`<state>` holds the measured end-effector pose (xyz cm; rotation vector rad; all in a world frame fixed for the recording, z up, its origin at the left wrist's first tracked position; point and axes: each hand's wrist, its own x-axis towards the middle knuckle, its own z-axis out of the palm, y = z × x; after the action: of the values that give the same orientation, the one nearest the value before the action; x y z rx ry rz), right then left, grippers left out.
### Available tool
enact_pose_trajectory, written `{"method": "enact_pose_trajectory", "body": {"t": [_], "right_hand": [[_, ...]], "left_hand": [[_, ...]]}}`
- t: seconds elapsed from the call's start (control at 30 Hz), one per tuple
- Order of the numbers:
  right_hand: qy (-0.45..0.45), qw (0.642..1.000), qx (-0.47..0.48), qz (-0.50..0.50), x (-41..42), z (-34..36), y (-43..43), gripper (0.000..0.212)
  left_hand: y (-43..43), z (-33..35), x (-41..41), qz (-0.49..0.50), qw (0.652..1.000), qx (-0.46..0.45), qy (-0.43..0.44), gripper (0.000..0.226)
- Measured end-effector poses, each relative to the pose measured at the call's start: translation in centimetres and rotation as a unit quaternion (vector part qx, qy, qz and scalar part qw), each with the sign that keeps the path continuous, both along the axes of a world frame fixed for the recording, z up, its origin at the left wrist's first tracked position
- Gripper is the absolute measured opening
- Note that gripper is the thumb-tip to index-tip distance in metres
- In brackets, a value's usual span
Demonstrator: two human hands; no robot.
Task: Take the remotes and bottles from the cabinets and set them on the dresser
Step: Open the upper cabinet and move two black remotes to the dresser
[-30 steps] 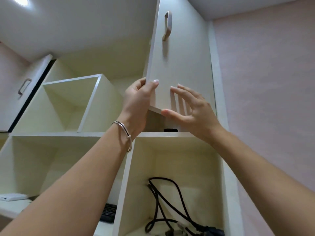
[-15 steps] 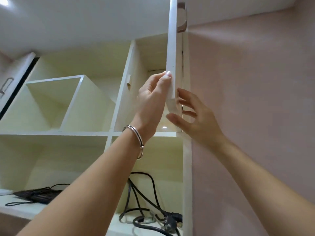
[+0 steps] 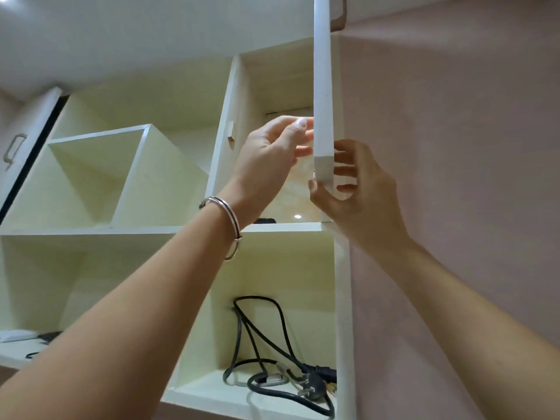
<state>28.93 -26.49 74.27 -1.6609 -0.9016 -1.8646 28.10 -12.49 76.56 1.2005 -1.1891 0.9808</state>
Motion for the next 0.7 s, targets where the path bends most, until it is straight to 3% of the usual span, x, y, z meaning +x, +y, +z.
{"method": "enact_pose_trajectory", "body": {"t": [0.23, 0.37, 0.5, 0.6, 0.7], "right_hand": [[-0.067, 0.994, 0.063, -0.064, 1.3, -0.3, 1.5, 0.042], [-0.121, 0.979, 0.152, -0.067, 3.3, -1.6, 3.0, 0.04], [-0.147, 0.963, 0.225, -0.02, 6.1, -5.1, 4.2, 0.028], [-0.1, 0.982, 0.157, -0.037, 8.9, -6.9, 6.1, 0.019], [-0.026, 0.992, 0.101, -0.074, 10.5, -3.9, 7.8, 0.008]], "left_hand": [[5.2, -0.9, 8.9, 0.235, 0.971, 0.029, 0.036, 0.018], [7.2, -0.6, 14.2, 0.292, 0.95, 0.052, 0.095, 0.025], [8.0, -0.2, 17.7, 0.339, 0.93, 0.108, 0.094, 0.033], [8.4, 0.9, 18.9, 0.347, 0.925, 0.126, 0.089, 0.04], [8.2, 2.9, 19.1, 0.374, 0.903, 0.192, 0.092, 0.039]]}}
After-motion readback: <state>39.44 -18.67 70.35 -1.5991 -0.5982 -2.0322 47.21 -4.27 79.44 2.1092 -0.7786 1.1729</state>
